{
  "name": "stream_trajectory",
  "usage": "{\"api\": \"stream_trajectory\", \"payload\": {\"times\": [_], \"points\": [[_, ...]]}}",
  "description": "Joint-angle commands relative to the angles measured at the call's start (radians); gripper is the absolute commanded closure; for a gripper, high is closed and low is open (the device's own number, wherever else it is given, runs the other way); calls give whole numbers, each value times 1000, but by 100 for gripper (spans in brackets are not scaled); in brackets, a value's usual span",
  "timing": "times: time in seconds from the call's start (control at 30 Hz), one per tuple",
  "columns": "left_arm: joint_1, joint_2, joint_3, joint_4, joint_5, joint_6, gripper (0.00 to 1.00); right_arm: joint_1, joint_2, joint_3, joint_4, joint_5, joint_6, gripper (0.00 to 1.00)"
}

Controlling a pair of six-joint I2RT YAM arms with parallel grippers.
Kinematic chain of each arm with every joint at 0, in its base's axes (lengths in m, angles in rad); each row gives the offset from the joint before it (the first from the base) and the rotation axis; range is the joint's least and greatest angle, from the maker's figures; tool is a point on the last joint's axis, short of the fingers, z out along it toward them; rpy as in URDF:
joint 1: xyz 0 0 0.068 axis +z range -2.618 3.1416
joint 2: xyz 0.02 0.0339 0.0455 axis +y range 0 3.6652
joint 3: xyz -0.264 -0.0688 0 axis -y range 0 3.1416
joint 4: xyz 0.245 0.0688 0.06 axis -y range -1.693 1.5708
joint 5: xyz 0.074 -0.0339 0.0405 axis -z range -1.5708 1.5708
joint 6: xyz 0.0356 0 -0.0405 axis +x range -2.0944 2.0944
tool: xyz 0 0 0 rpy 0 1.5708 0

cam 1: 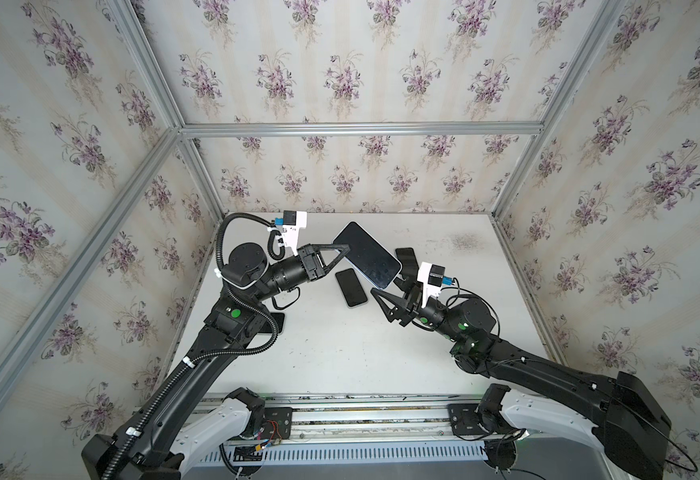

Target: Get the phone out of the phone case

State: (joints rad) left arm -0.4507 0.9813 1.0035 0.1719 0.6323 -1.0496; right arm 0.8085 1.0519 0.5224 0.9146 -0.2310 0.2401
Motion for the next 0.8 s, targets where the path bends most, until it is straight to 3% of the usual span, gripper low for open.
{"api": "stream_trajectory", "payload": {"times": [0.0, 0.2, 0.37, 0.53, 0.77], "points": [[-5, -3, 9, 86, 47, -36, 100, -2, 28, 30, -79, 82, -39, 28], [-5, -2, 16, 79, 44, -38, 100, -2, 58, 34, -88, 162, -66, 30], [-4, -4, 9, 75, 27, -32, 100, -2, 2, -51, 55, 33, -15, 22], [-5, 14, -2, 118, 16, -74, 100, -2, -55, -98, 166, -108, 92, 22], [-5, 8, -35, 140, -11, -138, 100, -2, -109, -96, 203, -131, 136, 31]]}}
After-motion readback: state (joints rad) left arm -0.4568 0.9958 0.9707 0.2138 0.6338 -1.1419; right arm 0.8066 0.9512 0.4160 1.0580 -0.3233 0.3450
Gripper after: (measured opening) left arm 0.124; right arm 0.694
